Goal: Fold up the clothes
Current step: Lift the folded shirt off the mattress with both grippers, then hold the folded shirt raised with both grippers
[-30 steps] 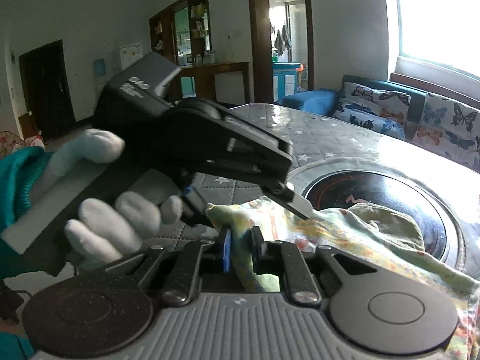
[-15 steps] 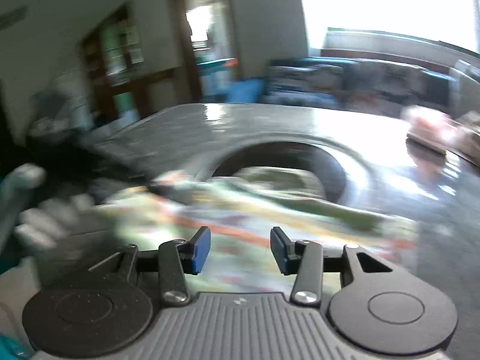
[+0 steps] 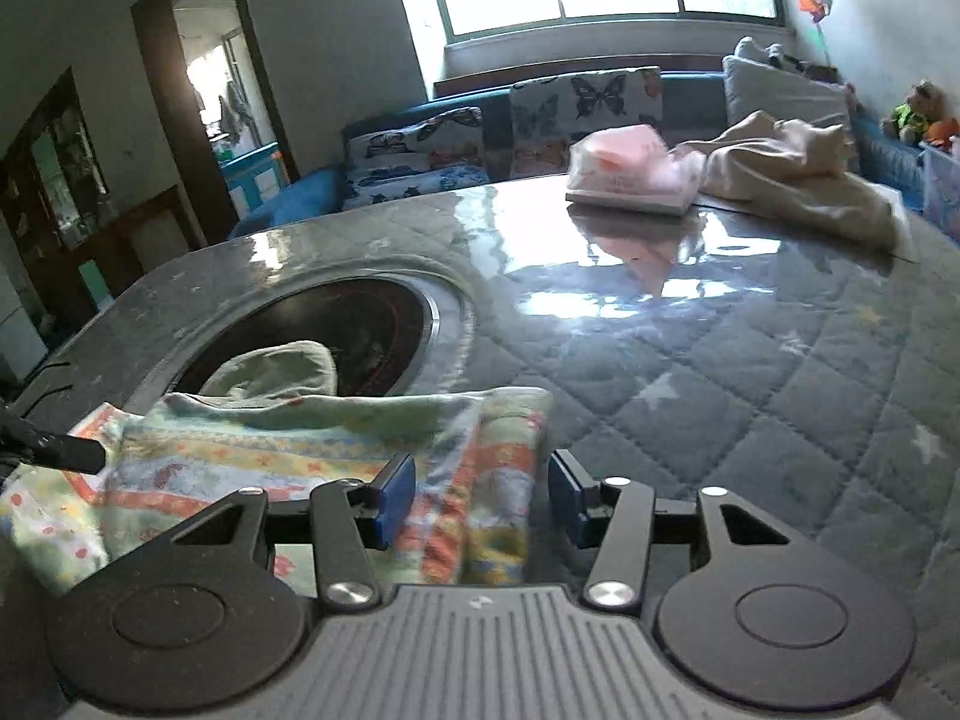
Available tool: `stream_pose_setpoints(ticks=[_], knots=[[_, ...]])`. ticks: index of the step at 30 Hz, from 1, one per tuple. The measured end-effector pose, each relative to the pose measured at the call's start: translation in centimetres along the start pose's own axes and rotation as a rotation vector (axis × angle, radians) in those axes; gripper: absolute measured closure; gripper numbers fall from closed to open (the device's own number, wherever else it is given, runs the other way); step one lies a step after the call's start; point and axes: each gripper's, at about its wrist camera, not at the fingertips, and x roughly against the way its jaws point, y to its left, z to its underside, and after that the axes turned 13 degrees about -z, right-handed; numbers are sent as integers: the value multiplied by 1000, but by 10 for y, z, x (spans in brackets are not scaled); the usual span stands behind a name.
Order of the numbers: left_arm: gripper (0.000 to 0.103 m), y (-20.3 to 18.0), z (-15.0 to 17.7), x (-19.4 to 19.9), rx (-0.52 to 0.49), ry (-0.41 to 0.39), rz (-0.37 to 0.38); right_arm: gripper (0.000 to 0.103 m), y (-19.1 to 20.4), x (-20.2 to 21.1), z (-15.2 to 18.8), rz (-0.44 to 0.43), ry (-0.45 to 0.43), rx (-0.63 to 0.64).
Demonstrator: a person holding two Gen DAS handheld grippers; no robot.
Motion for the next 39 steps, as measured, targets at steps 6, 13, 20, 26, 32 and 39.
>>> stream_pose_setpoints(ticks=[6,13,20,26,32,39], knots=[[77,4,-2,-1,-6,-6,-55,90,7,-1,-3,-46,11,-34],[91,-1,-5,14,-43,-46,-55,95,7,21,-3,-88,-41,-99],[91,-40,-11,30,-151,-95,1,95,19,61,-4,-78,-122,-63],[91,-76,-12,29,-225,-102,43,95,13,98,-9,-20,-179,-51],[91,-114,-12,27,-286,-105,87,95,-1,131,-13,49,-226,-54],[91,-153,-11,18,-358,-96,98,95,-14,160,-15,112,-268,-60]])
